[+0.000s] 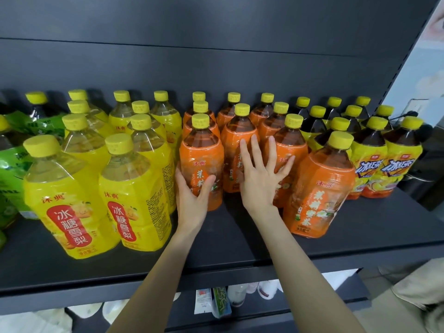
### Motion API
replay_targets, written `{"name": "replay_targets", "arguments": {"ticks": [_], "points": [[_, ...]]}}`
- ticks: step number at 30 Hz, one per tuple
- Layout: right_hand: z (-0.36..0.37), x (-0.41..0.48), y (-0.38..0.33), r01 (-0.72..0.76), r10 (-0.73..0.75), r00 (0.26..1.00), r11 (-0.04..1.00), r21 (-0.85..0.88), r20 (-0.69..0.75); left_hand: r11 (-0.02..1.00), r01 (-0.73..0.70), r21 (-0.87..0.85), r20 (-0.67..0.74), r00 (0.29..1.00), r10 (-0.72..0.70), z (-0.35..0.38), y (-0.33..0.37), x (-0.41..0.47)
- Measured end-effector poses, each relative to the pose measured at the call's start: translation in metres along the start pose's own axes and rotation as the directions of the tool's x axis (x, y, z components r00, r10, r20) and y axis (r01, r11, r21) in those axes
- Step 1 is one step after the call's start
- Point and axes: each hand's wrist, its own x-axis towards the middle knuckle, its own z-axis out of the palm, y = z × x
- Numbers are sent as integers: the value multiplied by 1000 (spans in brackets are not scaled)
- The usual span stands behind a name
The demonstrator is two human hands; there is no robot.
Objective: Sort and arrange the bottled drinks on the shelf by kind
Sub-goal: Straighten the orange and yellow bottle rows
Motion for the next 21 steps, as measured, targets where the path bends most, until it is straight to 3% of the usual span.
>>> {"name": "replay_targets", "arguments": {"ticks": [6,11,15,18,21], "points": [[-24,-25,6,42,-3,991,958,283,-137,994,-61,85,-31,997,64,-4,1,-17],[-60,-55,32,-27,167,956,868,495,-242,972,-190,140,-120,971,207,-3,-1,-55],[-80,-69,63,-149,354,884,833,533,-306,959,-252,131,-103,959,266,17,8,-73],[-84,-69,86,-325,501,858,703,632,-115,969,-237,65,6,972,237,38,19,-80],[-81,-68,111,-466,502,838,457,757,213,984,-179,-22,150,972,180,63,27,-87]]}}
